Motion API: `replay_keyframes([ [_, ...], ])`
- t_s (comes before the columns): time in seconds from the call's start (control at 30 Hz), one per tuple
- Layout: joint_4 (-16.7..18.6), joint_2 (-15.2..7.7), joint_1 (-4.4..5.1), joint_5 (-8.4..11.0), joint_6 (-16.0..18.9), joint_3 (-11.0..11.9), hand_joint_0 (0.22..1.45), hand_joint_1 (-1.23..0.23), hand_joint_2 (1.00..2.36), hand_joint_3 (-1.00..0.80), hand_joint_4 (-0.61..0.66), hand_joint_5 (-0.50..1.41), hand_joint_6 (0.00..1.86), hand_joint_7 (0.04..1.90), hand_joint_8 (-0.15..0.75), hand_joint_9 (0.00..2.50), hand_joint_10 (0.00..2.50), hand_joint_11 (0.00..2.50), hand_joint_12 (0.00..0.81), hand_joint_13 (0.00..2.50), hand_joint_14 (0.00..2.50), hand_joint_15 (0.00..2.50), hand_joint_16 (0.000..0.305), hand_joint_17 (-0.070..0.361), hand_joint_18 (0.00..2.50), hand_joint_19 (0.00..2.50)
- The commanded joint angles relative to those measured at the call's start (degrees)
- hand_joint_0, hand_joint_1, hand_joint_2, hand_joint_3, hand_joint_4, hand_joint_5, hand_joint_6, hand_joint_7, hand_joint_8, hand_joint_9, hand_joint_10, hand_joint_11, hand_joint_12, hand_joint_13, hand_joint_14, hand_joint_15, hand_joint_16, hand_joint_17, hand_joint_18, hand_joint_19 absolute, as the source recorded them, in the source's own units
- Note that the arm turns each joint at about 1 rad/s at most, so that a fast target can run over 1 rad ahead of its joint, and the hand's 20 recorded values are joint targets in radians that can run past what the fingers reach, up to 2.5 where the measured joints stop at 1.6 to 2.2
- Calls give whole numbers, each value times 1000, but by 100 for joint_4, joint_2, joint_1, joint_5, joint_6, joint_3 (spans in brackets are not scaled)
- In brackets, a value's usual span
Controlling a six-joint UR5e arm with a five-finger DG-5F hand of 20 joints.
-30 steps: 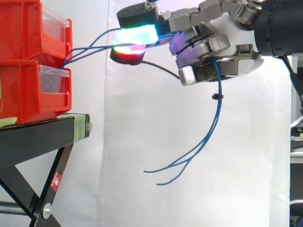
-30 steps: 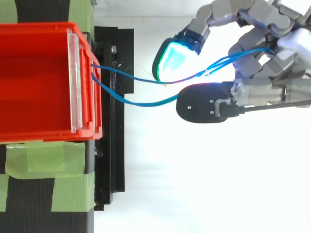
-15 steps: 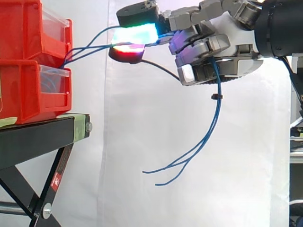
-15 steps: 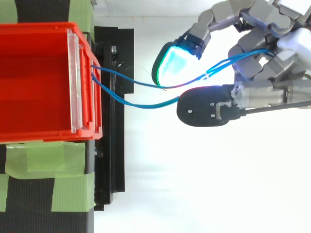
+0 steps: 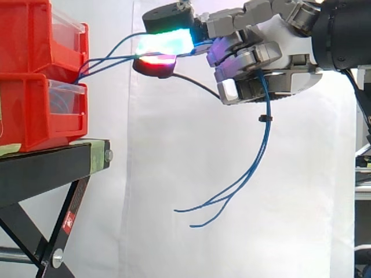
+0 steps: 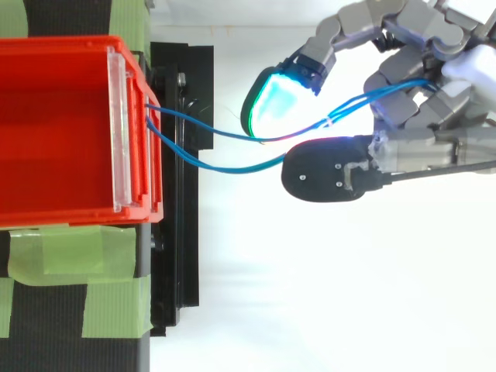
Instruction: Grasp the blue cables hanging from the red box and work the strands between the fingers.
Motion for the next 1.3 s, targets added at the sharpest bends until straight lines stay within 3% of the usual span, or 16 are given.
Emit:
replay_keyframes([
  [0.0,0,0,7,0,0,1,1038,-814,1015,-204,106,107,688,972,492,1274,2500,2461,646,1785,2500,1407,248,186,2421,512],
  [0.07,0,0,-2,0,0,1,893,-780,1017,-386,176,164,587,1035,492,1274,2500,2461,646,1785,2500,1407,248,186,2421,512],
  [0.13,0,0,-2,0,0,1,852,-756,1015,-549,187,196,557,1064,492,1274,2500,2461,646,1785,2500,1407,248,186,2421,512],
  [0.4,-26,0,7,0,53,1,883,-728,1011,-714,185,271,561,1070,492,1274,2500,2461,646,1785,2500,1407,248,186,2421,512],
  [0.5,-44,0,7,0,70,-8,937,-751,1015,-629,169,230,609,1049,492,1274,2500,2461,646,1785,2500,1407,248,186,2421,512],
  [0.6,-44,0,7,0,62,1,1066,-763,1017,-402,147,187,646,1007,492,1274,2500,2461,646,1785,2500,1407,248,186,2421,512],
  [0.77,-44,0,7,0,62,1,1177,-708,1014,-149,170,225,547,1021,492,1274,2500,2461,646,1785,2500,1407,248,186,2421,512],
  [1.07,-44,0,-2,0,70,1,1189,-721,1011,-143,141,212,364,1105,492,1274,2500,2461,646,1785,2500,1407,248,186,2421,512],
  [1.27,-44,0,7,0,70,1,1212,-762,1015,-157,125,123,468,1035,492,1274,2500,2461,646,1785,2500,1407,248,186,2421,512],
])
